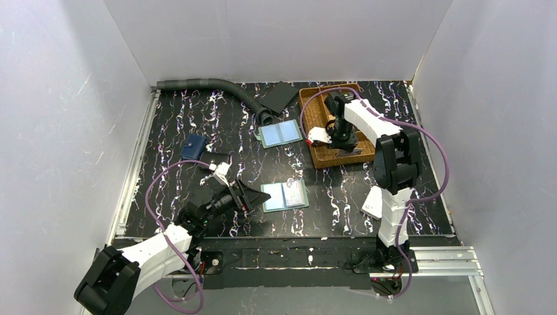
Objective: Take the credit cards out of the card holder
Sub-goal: Place the credit card in the storage box.
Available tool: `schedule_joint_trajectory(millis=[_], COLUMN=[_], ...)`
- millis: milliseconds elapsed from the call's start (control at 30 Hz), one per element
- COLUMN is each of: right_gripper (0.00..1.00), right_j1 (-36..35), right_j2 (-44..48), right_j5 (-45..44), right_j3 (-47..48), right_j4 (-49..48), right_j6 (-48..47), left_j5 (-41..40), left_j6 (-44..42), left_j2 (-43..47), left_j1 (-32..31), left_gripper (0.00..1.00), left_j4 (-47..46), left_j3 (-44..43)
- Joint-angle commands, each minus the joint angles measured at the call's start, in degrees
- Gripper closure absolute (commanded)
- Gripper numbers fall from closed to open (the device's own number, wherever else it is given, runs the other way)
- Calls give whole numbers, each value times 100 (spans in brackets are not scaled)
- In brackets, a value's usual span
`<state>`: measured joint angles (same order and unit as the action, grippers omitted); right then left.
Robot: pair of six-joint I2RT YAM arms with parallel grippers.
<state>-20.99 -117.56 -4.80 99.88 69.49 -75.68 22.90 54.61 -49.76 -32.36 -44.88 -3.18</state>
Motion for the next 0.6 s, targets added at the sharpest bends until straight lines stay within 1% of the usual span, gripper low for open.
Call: schedule_joint_trajectory(millis=[0, 100, 267, 367, 467, 567], right_gripper=[79, 72, 68, 68, 68, 66], right_j1=[-36, -28, -10, 5, 33, 56], right_j2=[-94, -33, 196, 370, 727, 1365], right_j5=[-407, -677, -992, -1021, -561, 485], right_j3=[214, 329, 373, 400, 206, -325], right_j4=[-225, -709, -1360, -1474, -1560, -1703], right_j6=[203, 627, 1120, 1392, 1816, 2339], left_j5=[0, -9, -17, -46, -132, -200], left_j6=[-58, -39, -21, 25, 180, 477], left_j2=[79, 124, 183, 196, 179, 61], left_j1=[28, 28, 28, 28, 21, 36], left_gripper=[2, 2, 2, 2, 2, 2], left_j4=[41, 41, 41, 41, 41, 51], left_j3=[-77, -56, -34, -34, -18, -11])
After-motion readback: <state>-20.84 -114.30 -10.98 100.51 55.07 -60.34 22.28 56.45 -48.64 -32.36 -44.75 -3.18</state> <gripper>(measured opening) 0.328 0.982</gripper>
